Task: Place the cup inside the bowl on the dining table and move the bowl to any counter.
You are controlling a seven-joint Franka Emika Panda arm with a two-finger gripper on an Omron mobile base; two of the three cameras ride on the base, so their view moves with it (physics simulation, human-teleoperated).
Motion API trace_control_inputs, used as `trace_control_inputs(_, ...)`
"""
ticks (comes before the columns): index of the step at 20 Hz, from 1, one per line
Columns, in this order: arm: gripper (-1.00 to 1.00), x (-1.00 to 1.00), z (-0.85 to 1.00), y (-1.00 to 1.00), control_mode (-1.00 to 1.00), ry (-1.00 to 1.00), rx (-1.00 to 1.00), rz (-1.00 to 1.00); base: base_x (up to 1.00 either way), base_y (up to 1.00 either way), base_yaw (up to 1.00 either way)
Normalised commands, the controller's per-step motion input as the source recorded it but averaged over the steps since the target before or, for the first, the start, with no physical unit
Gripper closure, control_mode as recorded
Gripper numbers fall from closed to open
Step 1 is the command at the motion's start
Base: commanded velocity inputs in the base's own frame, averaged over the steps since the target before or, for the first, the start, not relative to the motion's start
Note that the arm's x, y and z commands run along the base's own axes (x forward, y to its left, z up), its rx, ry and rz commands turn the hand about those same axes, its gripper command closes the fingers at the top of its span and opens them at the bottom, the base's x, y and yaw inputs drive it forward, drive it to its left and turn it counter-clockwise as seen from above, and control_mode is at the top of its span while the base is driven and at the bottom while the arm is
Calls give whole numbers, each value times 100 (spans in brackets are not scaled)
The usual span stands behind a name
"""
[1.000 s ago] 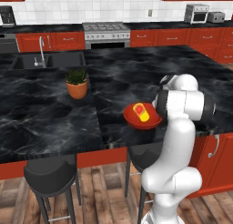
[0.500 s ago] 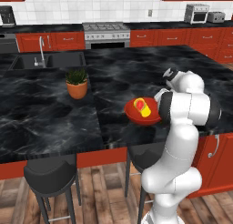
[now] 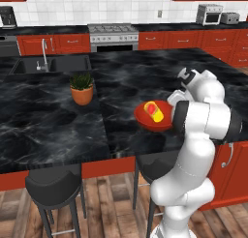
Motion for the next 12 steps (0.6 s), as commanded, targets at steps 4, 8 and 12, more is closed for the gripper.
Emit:
trace_control_inputs(4, 100, -41, 30, -1, -100, 0, 0, 0, 0, 0, 0)
trace_control_inputs(8, 100, -26, 37, -2, -100, 1, 0, 0, 0, 0, 0)
trace_control_inputs(12, 100, -23, 36, -3, -100, 1, 0, 0, 0, 0, 0)
